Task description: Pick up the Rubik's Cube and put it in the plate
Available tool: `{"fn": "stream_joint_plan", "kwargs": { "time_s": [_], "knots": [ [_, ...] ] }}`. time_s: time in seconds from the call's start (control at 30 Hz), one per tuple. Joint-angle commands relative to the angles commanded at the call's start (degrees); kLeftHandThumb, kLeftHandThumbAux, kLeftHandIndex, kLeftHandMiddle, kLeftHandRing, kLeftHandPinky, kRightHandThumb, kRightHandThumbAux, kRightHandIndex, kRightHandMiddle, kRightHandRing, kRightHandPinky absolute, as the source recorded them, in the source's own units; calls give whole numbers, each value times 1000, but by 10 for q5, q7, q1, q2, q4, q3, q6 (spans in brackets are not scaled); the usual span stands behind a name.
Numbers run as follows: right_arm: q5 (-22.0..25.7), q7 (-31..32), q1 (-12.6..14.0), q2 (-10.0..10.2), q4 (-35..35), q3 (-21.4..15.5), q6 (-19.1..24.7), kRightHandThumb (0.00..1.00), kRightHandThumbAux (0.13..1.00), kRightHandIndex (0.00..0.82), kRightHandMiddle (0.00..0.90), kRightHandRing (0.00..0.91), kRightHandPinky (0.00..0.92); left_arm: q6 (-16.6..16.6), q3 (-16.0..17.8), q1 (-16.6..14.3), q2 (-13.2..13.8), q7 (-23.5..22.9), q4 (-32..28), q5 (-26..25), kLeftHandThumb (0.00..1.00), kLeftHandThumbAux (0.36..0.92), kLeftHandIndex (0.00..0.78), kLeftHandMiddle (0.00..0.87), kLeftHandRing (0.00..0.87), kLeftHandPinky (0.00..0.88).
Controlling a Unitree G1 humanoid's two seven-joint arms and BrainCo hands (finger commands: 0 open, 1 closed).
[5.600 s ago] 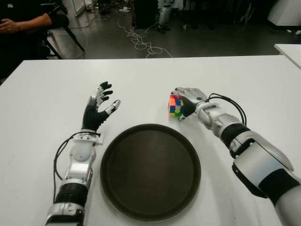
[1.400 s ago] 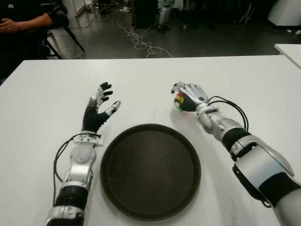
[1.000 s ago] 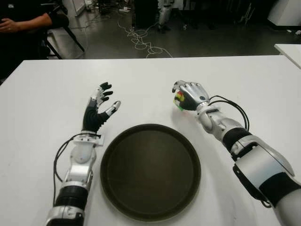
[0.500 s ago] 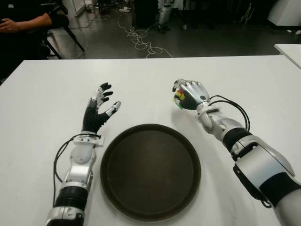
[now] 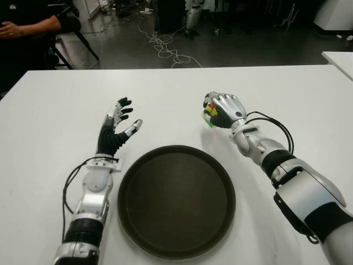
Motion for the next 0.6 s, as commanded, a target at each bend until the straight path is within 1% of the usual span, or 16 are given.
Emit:
{"fn": "stream_joint_plan", "kwargs": {
  "time_s": [0.43, 0.6],
  "knots": [
    [2, 7, -1, -1, 0, -5, -2, 679, 734, 417, 475, 515, 529, -6, 0, -2, -1, -1, 7, -1, 78, 610, 121, 170, 174, 153],
    [2, 5, -7, -4, -4, -5, -11, 681, 734, 418, 487, 523, 537, -5, 1, -2, -3, -1, 6, -4, 82, 622, 124, 173, 178, 159]
  ]
}}
